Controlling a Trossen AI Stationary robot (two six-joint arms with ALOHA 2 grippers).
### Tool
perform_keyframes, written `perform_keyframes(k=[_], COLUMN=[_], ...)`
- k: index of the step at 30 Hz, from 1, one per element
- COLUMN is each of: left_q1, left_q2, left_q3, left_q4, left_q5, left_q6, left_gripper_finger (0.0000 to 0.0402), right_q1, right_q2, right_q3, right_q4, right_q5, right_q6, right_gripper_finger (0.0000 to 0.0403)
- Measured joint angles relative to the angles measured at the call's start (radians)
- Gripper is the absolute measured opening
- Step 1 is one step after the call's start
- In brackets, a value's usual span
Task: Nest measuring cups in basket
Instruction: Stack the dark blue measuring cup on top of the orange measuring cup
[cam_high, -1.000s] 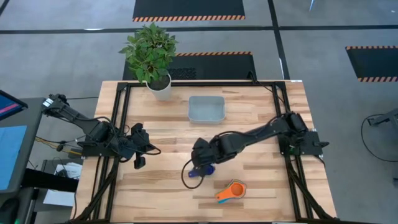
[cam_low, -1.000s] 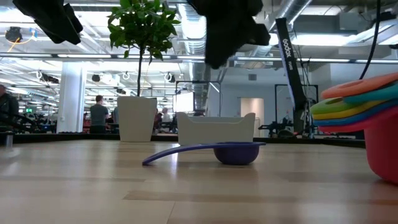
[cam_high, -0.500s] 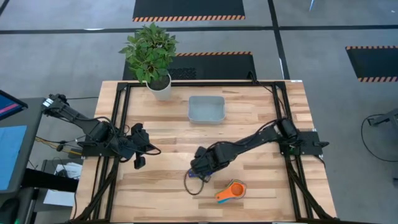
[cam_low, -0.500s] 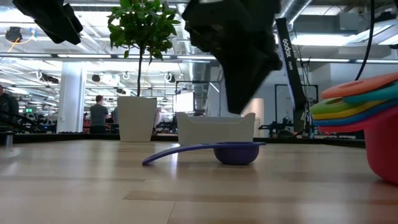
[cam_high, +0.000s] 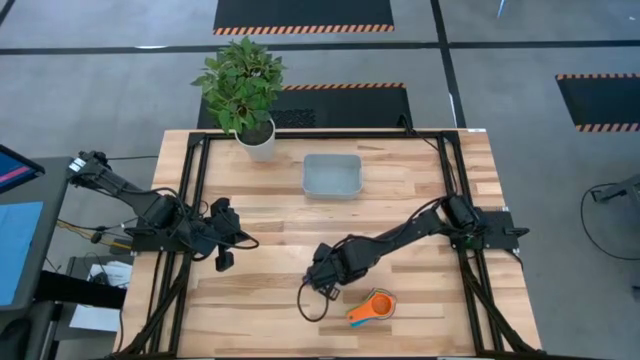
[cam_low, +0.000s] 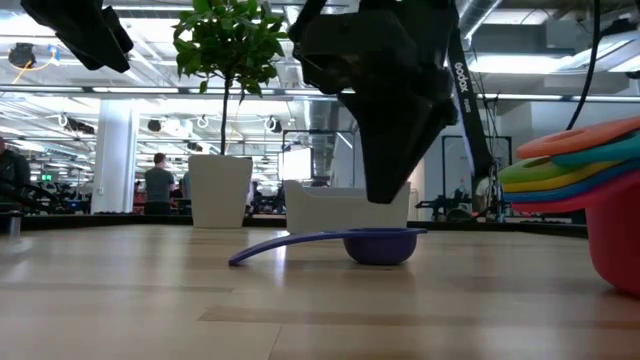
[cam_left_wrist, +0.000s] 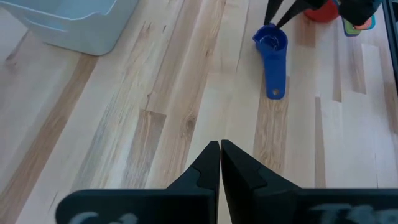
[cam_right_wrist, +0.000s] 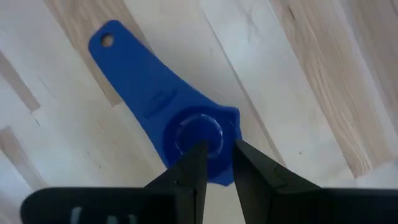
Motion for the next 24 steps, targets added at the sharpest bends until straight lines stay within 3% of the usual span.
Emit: perform_keyframes(k=[24], left_q1=[0.000], left_q2=[0.000], left_q3=[0.000], left_q4=[0.000], left_q5=[-0.002], left_q6=[0.016], left_gripper_finger=[0.0002], right_q1=[0.007], right_q2=[0.038], right_q3=[-0.004], right_q4=[-0.035], right_q5=[0.033], right_q6=[0.144], right_gripper_finger=[0.0097])
